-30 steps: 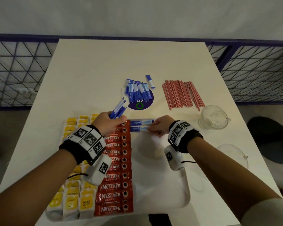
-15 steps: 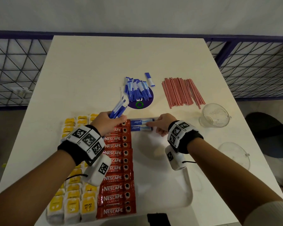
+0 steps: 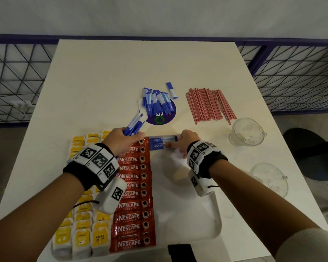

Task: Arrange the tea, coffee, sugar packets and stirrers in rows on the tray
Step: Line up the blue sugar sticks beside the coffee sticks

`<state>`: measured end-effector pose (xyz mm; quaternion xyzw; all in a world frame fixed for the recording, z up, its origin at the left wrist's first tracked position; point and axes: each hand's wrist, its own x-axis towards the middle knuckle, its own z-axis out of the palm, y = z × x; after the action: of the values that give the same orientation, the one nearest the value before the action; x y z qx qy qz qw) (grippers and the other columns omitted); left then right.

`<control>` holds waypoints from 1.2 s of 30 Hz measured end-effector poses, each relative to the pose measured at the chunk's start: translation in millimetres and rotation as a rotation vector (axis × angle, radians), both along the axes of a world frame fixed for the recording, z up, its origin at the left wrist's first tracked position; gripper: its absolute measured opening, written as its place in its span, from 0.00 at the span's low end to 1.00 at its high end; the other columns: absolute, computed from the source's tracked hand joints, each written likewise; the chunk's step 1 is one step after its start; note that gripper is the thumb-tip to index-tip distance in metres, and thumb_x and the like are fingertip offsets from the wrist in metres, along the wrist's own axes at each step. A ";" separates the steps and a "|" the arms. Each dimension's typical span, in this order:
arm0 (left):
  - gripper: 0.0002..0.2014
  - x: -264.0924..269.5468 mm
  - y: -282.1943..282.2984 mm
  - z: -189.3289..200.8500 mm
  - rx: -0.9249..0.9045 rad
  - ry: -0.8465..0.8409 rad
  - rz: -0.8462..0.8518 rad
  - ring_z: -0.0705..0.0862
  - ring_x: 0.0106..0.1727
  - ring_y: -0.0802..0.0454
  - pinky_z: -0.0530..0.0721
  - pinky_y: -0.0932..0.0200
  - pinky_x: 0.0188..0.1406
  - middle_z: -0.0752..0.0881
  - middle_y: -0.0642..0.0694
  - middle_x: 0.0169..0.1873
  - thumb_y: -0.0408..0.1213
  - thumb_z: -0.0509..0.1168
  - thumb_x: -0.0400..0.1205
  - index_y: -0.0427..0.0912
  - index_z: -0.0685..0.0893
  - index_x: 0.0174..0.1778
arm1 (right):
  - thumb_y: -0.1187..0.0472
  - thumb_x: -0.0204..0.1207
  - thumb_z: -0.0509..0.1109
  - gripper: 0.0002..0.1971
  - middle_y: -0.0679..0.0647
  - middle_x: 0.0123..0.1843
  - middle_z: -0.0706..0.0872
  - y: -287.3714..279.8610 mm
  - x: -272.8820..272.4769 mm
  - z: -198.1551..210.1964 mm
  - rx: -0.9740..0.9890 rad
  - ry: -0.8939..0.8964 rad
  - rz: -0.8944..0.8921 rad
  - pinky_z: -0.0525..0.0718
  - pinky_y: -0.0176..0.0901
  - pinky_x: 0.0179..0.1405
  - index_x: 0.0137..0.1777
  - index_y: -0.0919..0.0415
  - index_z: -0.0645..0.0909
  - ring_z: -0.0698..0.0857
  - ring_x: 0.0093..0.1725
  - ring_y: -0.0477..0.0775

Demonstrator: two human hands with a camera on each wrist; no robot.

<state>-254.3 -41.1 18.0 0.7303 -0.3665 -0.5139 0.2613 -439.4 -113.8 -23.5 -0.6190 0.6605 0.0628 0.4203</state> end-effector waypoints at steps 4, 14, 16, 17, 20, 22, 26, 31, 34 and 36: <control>0.16 1.0 0.0 -1.6 0.003 0.003 -0.001 0.63 0.11 0.61 0.64 0.70 0.10 0.68 0.48 0.20 0.44 0.67 0.79 0.38 0.82 0.57 | 0.40 0.62 0.77 0.25 0.62 0.49 0.87 -0.3 0.5 0.4 0.005 0.001 -0.003 0.87 0.57 0.52 0.41 0.60 0.74 0.88 0.48 0.62; 0.15 4.8 0.7 -4.2 0.001 -0.005 0.005 0.64 0.10 0.61 0.64 0.69 0.10 0.68 0.52 0.13 0.44 0.67 0.79 0.37 0.82 0.56 | 0.38 0.63 0.75 0.26 0.59 0.44 0.87 1.8 -2.1 -2.8 0.036 -0.037 -0.047 0.87 0.53 0.53 0.47 0.60 0.79 0.84 0.40 0.56; 0.14 4.2 0.3 -3.8 -0.002 -0.003 -0.002 0.64 0.10 0.61 0.64 0.69 0.10 0.68 0.51 0.15 0.43 0.67 0.79 0.38 0.82 0.56 | 0.39 0.64 0.75 0.23 0.57 0.42 0.85 2.4 -3.4 -2.3 0.041 -0.040 -0.032 0.87 0.53 0.53 0.42 0.58 0.77 0.84 0.39 0.55; 0.14 4.1 0.2 -3.7 -0.002 0.000 -0.004 0.63 0.10 0.61 0.64 0.69 0.10 0.68 0.50 0.16 0.43 0.67 0.79 0.39 0.82 0.56 | 0.39 0.64 0.75 0.21 0.57 0.41 0.85 2.8 -3.9 -1.6 0.042 -0.039 -0.019 0.87 0.53 0.53 0.39 0.56 0.75 0.84 0.39 0.55; 0.11 4.4 0.1 -2.8 -0.002 0.026 -0.001 0.63 0.11 0.61 0.64 0.69 0.10 0.68 0.49 0.18 0.43 0.67 0.79 0.41 0.82 0.53 | 0.42 0.65 0.76 0.19 0.56 0.38 0.84 4.2 -5.1 3.1 0.048 -0.049 0.003 0.87 0.52 0.52 0.34 0.53 0.73 0.84 0.39 0.57; 0.08 3.9 0.3 -1.9 -0.020 0.068 0.008 0.64 0.13 0.60 0.65 0.69 0.11 0.68 0.49 0.19 0.42 0.67 0.79 0.43 0.81 0.49 | 0.46 0.67 0.77 0.18 0.55 0.34 0.82 5.7 -6.8 6.6 0.049 -0.061 0.004 0.87 0.52 0.52 0.32 0.53 0.71 0.83 0.38 0.58; 0.06 0.1 -3.1 -2.1 -0.082 0.272 0.157 0.70 0.15 0.61 0.70 0.69 0.13 0.71 0.48 0.23 0.39 0.65 0.80 0.41 0.76 0.43 | 0.47 0.69 0.76 0.18 0.55 0.32 0.82 10.2 -7.8 13.5 0.041 -0.115 -0.023 0.88 0.53 0.50 0.33 0.55 0.71 0.83 0.36 0.57; 0.10 -6.9 -13.5 3.3 -0.135 0.532 0.368 0.73 0.16 0.60 0.74 0.68 0.14 0.72 0.48 0.26 0.41 0.60 0.84 0.42 0.70 0.39 | 0.47 0.75 0.68 0.18 0.55 0.35 0.84 21.6 11.3 39.4 0.147 -0.425 0.024 0.86 0.40 0.38 0.52 0.61 0.73 0.82 0.30 0.50; 0.12 -17.6 -18.7 8.6 -0.200 0.591 0.404 0.72 0.16 0.59 0.74 0.67 0.15 0.72 0.50 0.22 0.42 0.57 0.85 0.43 0.69 0.37 | 0.50 0.76 0.68 0.19 0.58 0.40 0.85 31.9 28.4 55.3 0.239 -0.557 0.079 0.87 0.43 0.40 0.56 0.64 0.74 0.83 0.32 0.51; 0.14 -24.7 -21.8 10.7 -0.239 0.615 0.421 0.72 0.16 0.59 0.72 0.66 0.18 0.73 0.53 0.18 0.44 0.56 0.86 0.44 0.68 0.35 | 0.55 0.76 0.69 0.13 0.62 0.45 0.84 37.1 35.5 60.5 0.260 -0.596 0.105 0.87 0.49 0.48 0.52 0.65 0.75 0.86 0.39 0.57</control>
<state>-279.0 -62.9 28.7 0.5660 -0.1705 -0.5976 0.5417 -403.9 -76.7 37.0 -0.5847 0.4619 -0.0159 0.6667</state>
